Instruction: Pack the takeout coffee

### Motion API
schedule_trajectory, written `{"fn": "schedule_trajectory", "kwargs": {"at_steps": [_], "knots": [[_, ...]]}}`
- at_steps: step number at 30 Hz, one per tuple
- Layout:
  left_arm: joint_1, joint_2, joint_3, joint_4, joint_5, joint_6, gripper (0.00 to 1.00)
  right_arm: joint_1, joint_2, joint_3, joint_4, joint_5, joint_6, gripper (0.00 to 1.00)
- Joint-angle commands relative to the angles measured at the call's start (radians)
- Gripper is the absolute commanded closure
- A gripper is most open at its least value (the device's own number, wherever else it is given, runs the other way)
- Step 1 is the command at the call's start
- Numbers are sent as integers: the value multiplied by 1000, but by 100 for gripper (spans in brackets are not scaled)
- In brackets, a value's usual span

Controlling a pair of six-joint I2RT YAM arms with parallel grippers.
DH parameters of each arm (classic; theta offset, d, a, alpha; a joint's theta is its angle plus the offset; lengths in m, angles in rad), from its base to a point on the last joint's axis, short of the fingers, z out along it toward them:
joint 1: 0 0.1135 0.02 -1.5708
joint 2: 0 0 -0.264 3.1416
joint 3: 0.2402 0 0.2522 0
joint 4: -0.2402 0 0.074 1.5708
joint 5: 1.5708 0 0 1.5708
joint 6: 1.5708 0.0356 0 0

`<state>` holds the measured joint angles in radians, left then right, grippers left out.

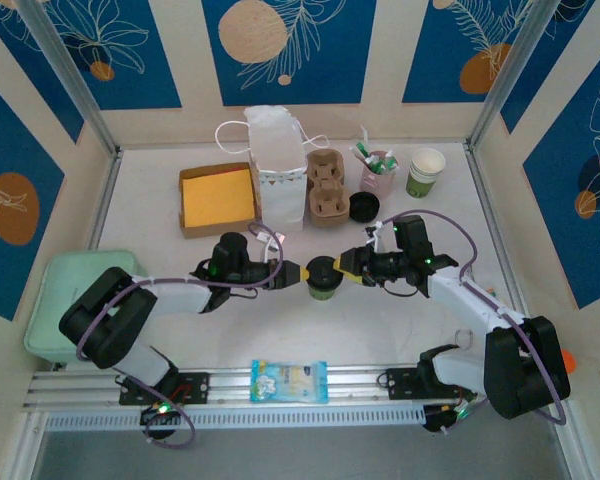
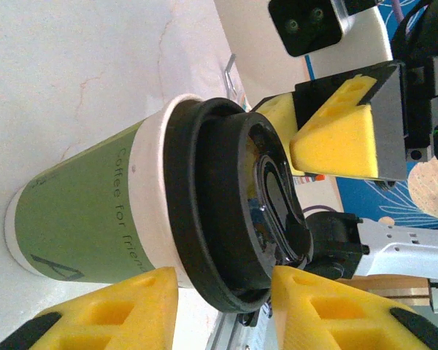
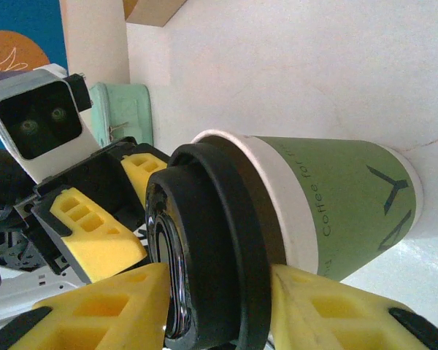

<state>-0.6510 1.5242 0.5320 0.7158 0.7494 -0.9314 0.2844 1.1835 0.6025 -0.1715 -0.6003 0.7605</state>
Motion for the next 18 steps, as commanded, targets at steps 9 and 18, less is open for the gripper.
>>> {"fn": "schedule_trajectory", "kwargs": {"at_steps": [9,18], "knots": [[1,-28,33,-29,-15,43,61,34,29,29,-135,112,-56,50],[1,-32,46,-62,-19,60,60,56,50,45,-178,173,-85,46]]}}
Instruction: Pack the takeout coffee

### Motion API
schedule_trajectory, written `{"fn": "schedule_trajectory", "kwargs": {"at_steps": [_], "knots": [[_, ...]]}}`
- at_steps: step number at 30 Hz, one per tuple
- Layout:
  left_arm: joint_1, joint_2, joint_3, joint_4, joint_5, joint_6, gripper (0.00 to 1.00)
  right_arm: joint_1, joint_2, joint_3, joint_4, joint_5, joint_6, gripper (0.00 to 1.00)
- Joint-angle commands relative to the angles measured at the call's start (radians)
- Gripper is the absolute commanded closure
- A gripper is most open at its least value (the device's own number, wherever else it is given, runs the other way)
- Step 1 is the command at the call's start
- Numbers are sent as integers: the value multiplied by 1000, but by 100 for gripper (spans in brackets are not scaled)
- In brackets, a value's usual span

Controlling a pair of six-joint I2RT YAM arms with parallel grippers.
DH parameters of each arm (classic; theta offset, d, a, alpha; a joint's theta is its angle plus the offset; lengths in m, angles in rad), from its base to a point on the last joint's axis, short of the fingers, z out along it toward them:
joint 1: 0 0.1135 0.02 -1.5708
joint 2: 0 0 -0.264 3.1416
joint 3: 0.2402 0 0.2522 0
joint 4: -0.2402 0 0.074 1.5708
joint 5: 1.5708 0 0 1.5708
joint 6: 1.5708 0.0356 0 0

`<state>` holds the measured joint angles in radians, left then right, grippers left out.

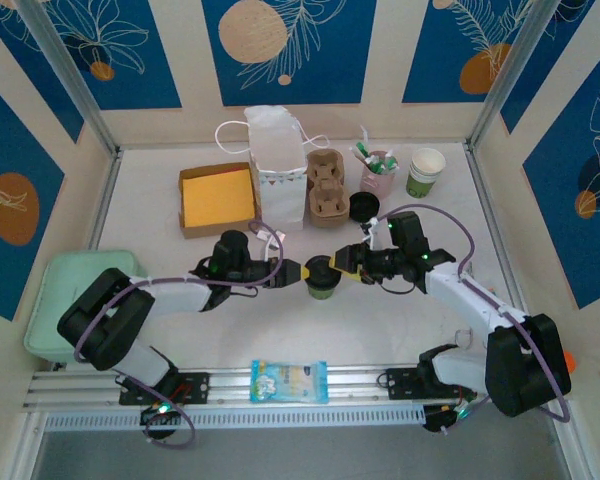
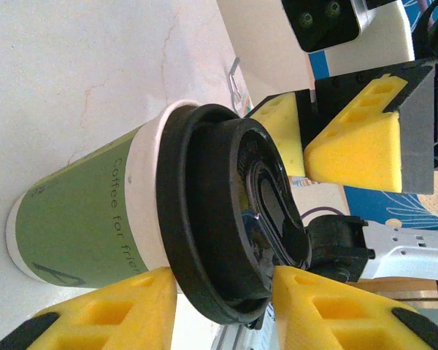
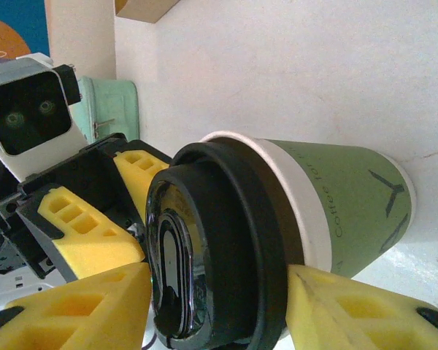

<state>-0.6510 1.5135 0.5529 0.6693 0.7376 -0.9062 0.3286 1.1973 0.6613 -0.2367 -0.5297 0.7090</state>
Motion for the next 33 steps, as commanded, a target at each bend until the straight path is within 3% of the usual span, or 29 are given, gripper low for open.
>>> {"fn": "schedule_trajectory", "kwargs": {"at_steps": [1,23,33], "knots": [[1,-22,25,-16,-9,35,60,13,37,-14,-115,109,-36,46],[2,-45,27,-84,-27,84,60,81,-41,56,-208,175,-46,43],[38,-180,140,-482,-184,299,52,107,-119,31,-275,347,-146,40]]}}
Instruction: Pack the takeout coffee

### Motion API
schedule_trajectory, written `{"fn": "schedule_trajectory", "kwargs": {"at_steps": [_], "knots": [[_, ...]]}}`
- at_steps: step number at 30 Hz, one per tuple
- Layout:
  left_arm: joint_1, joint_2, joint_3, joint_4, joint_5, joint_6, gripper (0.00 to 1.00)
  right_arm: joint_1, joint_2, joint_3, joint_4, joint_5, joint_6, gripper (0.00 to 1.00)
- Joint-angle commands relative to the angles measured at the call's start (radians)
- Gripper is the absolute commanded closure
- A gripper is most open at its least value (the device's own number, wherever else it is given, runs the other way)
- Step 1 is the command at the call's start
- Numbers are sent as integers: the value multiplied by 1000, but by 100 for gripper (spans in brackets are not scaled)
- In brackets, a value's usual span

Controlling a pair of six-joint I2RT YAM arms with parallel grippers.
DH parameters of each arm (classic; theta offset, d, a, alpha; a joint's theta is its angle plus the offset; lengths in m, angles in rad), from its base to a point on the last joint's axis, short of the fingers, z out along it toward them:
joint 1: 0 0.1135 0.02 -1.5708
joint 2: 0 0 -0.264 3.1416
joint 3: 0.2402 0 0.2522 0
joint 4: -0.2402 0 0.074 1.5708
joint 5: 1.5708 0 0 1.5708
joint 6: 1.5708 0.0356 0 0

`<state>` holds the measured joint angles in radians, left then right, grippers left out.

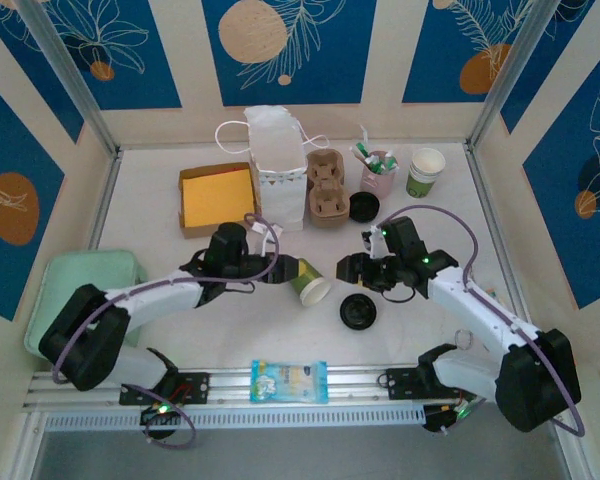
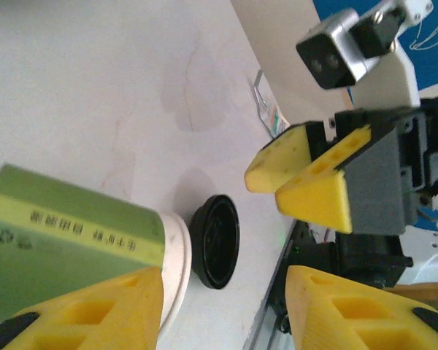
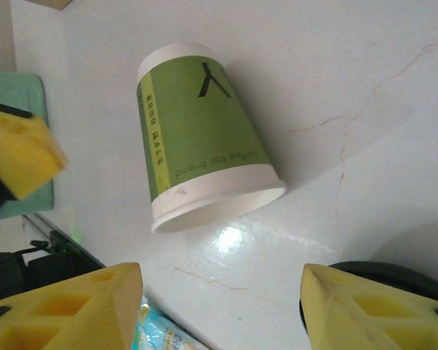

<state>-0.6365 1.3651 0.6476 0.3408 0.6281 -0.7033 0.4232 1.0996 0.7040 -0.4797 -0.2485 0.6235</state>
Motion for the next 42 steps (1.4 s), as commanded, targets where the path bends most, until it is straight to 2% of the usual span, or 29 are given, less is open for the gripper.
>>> {"fn": "schedule_trajectory", "kwargs": {"at_steps": [1,8,21,36,42], "knots": [[34,-33,49,-166,-84,99,52,15,-19,-23,-25,71,-73,40],[72,40,92,-223,-133,106,52,118,20,-91,75,203,-145,40],[74,101,85,-286,-287,189,54,392,267,12,187,370,-201,39],[76,78,13,-263,-333,188,55,577,329,74,310,422,-248,39],[75,44,-20,-256,-358,185,55,617,369,112,320,436,-243,38]]}}
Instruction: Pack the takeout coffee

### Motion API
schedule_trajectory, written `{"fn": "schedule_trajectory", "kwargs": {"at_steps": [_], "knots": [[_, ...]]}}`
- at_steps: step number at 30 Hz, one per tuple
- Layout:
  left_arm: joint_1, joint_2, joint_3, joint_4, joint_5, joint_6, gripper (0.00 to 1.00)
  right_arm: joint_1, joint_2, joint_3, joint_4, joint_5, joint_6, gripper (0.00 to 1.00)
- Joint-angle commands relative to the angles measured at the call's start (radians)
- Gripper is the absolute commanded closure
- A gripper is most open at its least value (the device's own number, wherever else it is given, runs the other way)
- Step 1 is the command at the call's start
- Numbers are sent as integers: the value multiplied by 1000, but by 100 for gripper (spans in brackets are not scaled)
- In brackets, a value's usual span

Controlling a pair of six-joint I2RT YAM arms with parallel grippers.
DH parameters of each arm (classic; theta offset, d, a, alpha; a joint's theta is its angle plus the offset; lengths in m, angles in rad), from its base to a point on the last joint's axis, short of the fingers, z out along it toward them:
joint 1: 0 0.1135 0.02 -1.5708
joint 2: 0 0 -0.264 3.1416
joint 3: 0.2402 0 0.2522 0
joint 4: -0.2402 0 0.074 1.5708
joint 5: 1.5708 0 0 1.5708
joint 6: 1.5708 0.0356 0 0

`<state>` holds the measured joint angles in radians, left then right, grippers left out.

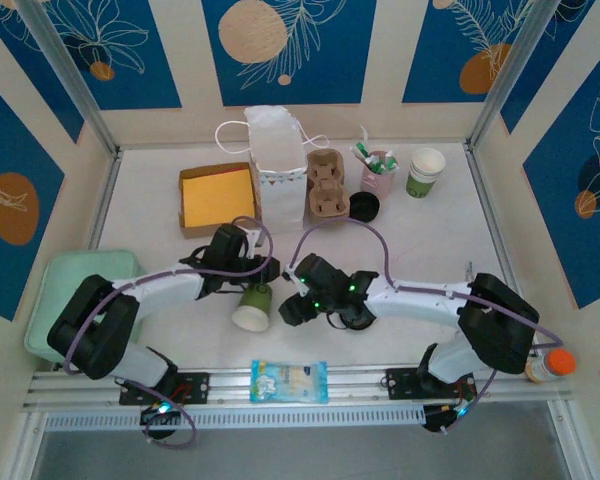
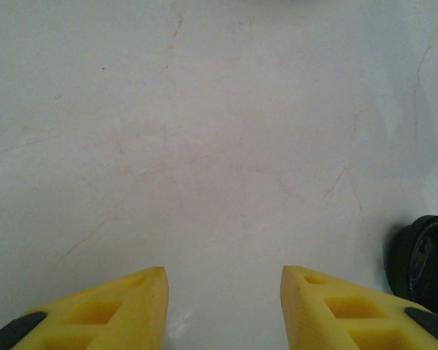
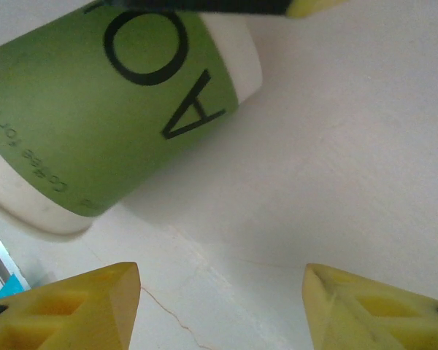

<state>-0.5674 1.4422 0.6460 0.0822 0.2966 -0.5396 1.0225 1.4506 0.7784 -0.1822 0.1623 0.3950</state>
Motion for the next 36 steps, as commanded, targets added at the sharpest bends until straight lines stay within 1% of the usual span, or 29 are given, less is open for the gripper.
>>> {"fn": "schedule_trajectory", "kwargs": {"at_steps": [1,6,13,16,19,22,24,27,29,36], "knots": [[6,-38,-20,1,-29,22,55,27,23,43,24,29,-15,38],[8,-50,-22,-4,-41,23,55,82,49,81,17,90,-6,37],[13,-78,-26,-7,-59,19,55,183,46,113,19,245,-17,33],[43,-120,-18,-34,-50,4,54,221,71,147,-2,308,-31,32],[101,-197,-22,-72,-47,-16,47,249,112,196,-37,362,-47,31],[172,-288,-41,-124,-52,-30,40,268,157,242,-62,383,-57,30],[219,-322,-61,-154,-47,-32,39,278,195,280,-87,395,-59,29],[268,-326,-105,-170,-17,-41,39,301,253,339,-125,420,-71,29],[281,-316,-141,-155,5,-56,40,317,276,364,-134,419,-80,29],[284,-260,-209,-109,20,-86,44,339,304,418,-181,418,-83,29]]}}
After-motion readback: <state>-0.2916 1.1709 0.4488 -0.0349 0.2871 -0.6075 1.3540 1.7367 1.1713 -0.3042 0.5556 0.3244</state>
